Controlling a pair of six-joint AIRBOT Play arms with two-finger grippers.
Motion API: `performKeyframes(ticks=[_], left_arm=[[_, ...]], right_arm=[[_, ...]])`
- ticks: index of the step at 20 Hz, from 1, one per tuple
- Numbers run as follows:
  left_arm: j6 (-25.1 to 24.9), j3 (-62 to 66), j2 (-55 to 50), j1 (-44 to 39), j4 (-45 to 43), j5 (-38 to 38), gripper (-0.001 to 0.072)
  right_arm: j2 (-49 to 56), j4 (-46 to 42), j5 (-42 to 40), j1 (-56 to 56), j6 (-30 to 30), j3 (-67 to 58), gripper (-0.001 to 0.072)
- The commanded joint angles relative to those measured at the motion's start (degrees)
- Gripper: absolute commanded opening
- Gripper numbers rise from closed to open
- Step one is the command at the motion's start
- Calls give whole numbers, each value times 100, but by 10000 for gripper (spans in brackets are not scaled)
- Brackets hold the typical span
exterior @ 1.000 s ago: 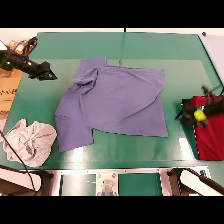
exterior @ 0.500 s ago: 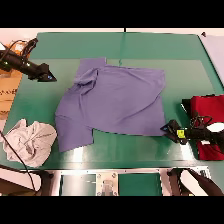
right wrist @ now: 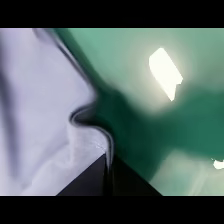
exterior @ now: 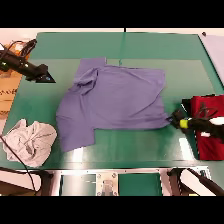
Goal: Fold the shirts.
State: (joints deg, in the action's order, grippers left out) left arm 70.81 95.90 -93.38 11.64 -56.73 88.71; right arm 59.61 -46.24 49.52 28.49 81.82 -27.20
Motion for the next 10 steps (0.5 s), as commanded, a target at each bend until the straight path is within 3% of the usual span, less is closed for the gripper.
performKeyframes(ticks=[1,4,5,6,7,10], left_arm=[[140,-603,527,2,-361,-140,30],[345,-1784,1156,0,-321,-544,34],[439,-2188,1255,-4,-129,-575,257],[603,-2555,1311,-4,37,-584,644],[820,-2951,1314,-7,245,-592,692],[669,-4273,1314,-267,800,-911,694]], right_arm=[[15,-1257,713,1003,170,-1182,13],[24,-1088,929,1296,138,-1443,14],[42,-1001,907,1178,28,-1384,14],[83,-968,866,999,0,-1329,14],[125,-973,820,815,0,-1303,14],[210,-970,767,507,0,-1296,13]])
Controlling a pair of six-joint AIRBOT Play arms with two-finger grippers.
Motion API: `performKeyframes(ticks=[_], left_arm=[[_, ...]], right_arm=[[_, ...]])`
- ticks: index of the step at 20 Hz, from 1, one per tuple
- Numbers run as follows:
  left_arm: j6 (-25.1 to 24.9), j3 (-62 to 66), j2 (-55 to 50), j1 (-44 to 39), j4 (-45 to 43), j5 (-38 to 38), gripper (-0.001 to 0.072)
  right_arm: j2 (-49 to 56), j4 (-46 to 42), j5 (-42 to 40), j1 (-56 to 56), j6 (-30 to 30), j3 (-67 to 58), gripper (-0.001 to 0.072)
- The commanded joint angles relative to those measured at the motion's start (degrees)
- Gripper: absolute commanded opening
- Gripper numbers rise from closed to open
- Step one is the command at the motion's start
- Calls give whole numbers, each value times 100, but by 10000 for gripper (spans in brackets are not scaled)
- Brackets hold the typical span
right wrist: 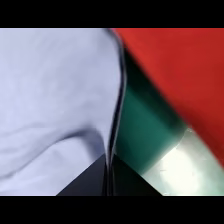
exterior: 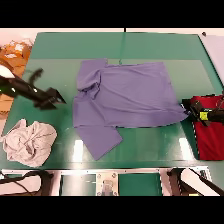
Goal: Fold the shirts.
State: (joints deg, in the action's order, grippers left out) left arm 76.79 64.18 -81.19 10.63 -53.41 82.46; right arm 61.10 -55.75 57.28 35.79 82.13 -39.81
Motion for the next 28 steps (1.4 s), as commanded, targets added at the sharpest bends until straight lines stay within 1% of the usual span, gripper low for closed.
performKeyframes(ticks=[1,4,5,7,8,9,10,11,12,13,15,17,19,20,23,26,28], left_arm=[[70,-1513,94,-348,476,-629,694],[74,-2184,92,-866,800,-1875,694],[79,-2253,83,-979,807,-2133,694],[96,-2282,70,-1106,826,-2363,694],[96,-2282,70,-1106,879,-2347,693],[96,-2282,70,-1106,898,-2330,582],[68,-2282,70,-1106,901,-2330,342],[63,-2282,70,-1104,898,-2352,122],[-98,-2280,76,-1104,907,-2402,31],[-236,-2249,90,-1099,903,-2387,31],[-229,-1934,210,-1086,745,-2052,30],[-140,-1268,715,-1086,503,-1589,30],[149,-240,1445,-1086,249,-1272,29],[201,400,1834,-1088,118,-1222,30],[243,2426,2745,-1086,-129,-1449,30],[245,4415,3296,-1088,-485,-1781,31],[251,5556,3381,-1088,-603,-1725,31]], right_arm=[[61,-20,-46,-289,-31,-35,13],[61,-20,-61,-319,-31,-35,14],[61,-20,-59,-319,-31,-35,14],[61,-20,-39,-323,-35,-35,14],[61,-20,-39,-323,-48,-35,13],[61,-20,-44,-321,-127,-35,14],[61,-20,-39,-323,-164,-35,14],[61,-15,-37,-323,-162,-35,14],[61,-15,-20,-323,-160,-35,14],[59,35,44,-328,-160,-35,14],[7,319,291,-354,-197,-111,13],[-216,647,737,-422,-291,-557,13],[-555,949,1115,-426,-262,-1399,13],[-752,1130,1198,-396,-116,-1908,13],[-1325,1611,1211,-232,317,-3410,14],[-1725,1659,1113,107,730,-4824,14],[-1941,1655,933,448,922,-5646,14]])
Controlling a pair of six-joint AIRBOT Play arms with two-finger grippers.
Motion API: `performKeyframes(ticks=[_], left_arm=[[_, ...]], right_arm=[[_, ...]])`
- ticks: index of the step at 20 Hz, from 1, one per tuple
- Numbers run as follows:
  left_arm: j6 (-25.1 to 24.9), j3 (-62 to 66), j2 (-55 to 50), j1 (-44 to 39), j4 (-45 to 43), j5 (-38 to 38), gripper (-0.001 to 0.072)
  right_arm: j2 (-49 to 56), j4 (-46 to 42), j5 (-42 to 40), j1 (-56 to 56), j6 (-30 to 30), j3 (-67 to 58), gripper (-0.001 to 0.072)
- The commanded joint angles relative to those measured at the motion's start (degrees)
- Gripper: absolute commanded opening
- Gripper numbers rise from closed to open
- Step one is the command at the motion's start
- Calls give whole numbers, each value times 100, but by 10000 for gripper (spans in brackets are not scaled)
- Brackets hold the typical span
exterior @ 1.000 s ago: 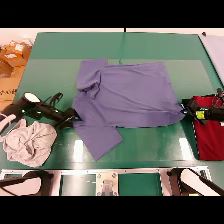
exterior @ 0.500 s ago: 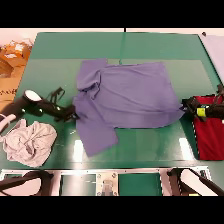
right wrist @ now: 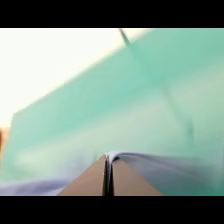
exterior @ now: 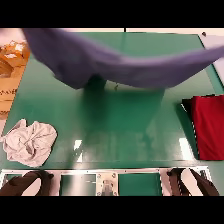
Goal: Fold the shirts.
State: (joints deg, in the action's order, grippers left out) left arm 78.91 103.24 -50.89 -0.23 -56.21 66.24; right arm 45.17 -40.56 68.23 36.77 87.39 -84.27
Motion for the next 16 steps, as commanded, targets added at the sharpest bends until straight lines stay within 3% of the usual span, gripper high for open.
performKeyframes(ticks=[1,5,8,12,16], left_arm=[[39,2072,352,-2,-326,-50,31],[173,2347,350,-2,-402,304,32],[334,1342,350,-2,-468,555,32],[361,-411,85,-2,-472,286,32],[354,-1882,-719,-2,-422,-551,32]], right_arm=[[-435,133,-251,492,485,-1545,14],[-503,39,-328,555,540,-2227,14],[-431,-31,-284,553,538,-1858,14],[-210,87,-330,439,26,-195,14],[448,96,-1246,-468,-824,1827,14]])
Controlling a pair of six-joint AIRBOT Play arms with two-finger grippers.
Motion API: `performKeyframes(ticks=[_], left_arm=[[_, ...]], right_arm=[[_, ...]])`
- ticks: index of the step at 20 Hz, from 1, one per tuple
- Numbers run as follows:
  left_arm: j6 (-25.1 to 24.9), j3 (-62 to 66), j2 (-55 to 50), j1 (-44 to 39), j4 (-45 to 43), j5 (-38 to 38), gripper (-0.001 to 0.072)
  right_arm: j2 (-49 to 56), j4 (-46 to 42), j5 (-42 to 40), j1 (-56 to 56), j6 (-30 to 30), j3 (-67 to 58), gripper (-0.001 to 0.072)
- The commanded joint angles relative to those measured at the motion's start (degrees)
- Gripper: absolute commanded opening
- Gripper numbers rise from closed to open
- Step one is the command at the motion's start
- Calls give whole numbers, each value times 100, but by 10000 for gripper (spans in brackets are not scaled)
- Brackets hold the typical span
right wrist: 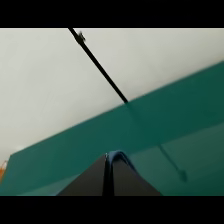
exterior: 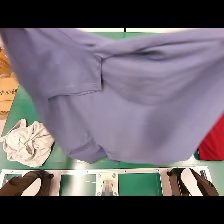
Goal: Fold the shirts.
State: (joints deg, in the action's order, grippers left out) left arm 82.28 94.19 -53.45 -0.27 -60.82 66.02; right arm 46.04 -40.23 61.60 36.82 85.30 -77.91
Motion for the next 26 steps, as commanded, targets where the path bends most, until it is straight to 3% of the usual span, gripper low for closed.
performKeyframes(ticks=[1,6,12,18,26], left_arm=[[7,-1274,-769,2,46,-796,32],[-339,-1611,-2697,2,402,-2011,32],[-332,-1338,-3915,4,595,-3412,31],[-334,-643,-4260,2,586,-3753,31],[-483,-308,-4275,4,442,-3720,31]], right_arm=[[664,66,-951,-697,-789,1554,14],[2953,85,-2192,-1556,-951,1685,14],[5322,343,-2149,-2044,-946,-184,14],[6008,514,-2050,-2122,-946,-1637,15],[6081,501,-2122,-2116,-953,-1825,15]])
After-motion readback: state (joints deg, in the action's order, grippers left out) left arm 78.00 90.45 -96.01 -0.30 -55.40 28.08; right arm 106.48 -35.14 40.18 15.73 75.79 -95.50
